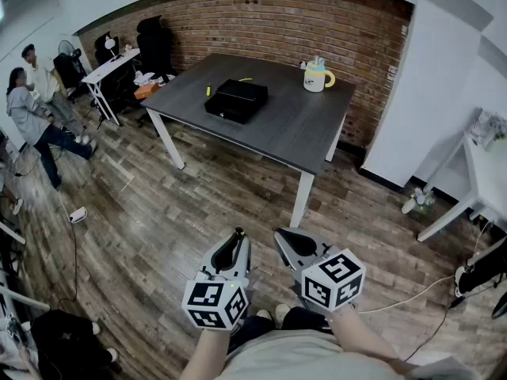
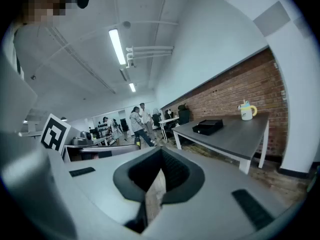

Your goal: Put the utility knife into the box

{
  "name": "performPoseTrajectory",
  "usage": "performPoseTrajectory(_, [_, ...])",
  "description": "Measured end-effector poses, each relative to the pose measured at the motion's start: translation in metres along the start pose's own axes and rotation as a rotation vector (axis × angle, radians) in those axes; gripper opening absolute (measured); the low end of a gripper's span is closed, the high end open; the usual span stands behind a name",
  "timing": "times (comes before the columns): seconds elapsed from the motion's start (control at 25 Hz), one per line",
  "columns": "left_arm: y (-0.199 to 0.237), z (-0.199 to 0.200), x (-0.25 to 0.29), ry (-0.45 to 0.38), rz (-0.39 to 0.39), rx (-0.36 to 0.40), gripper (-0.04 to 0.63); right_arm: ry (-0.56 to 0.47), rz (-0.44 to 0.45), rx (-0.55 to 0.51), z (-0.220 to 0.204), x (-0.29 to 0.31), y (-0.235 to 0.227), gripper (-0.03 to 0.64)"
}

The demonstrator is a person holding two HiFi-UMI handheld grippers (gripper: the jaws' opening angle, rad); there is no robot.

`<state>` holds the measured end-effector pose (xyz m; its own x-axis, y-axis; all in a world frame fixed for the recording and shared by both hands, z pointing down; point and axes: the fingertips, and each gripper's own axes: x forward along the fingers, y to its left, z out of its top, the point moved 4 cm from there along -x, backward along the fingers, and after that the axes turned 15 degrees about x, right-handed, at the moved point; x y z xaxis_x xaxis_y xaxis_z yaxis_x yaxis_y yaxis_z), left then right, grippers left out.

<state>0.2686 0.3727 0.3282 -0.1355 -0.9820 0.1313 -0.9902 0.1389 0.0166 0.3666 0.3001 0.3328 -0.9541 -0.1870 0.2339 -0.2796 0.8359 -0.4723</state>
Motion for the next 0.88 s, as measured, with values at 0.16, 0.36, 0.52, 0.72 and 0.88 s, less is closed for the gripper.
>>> performPoseTrajectory(0.16, [-0.002, -0.01, 0.003, 0.024, -0.008, -0.007, 0.078, 0.013, 0.006, 0.006, -0.009, 0.004, -0.006, 0.002])
performPoseTrajectory(0.36, [0.002, -0.011, 0.009, 0.036, -0.002, -0.004, 0.078, 0.03, 0.006, 0.014, -0.007, 0.008, -0.01, 0.003])
performPoseTrajectory(0.52, [0.01, -0.013, 0.01, 0.035, -0.002, -0.004, 0.078, 0.035, 0.023, 0.012, -0.011, 0.018, -0.008, 0.003])
performPoseTrajectory(0.72, [0.021, -0.011, 0.01, 0.021, -0.021, -0.001, 0.078, 0.003, 0.032, 0.025, -0.01, 0.025, -0.002, 0.003])
performPoseTrajectory(0.88, [0.031, -0.015, 0.006, 0.016, -0.041, 0.009, 0.078, -0.006, 0.035, 0.044, -0.016, 0.027, 0.002, 0.005])
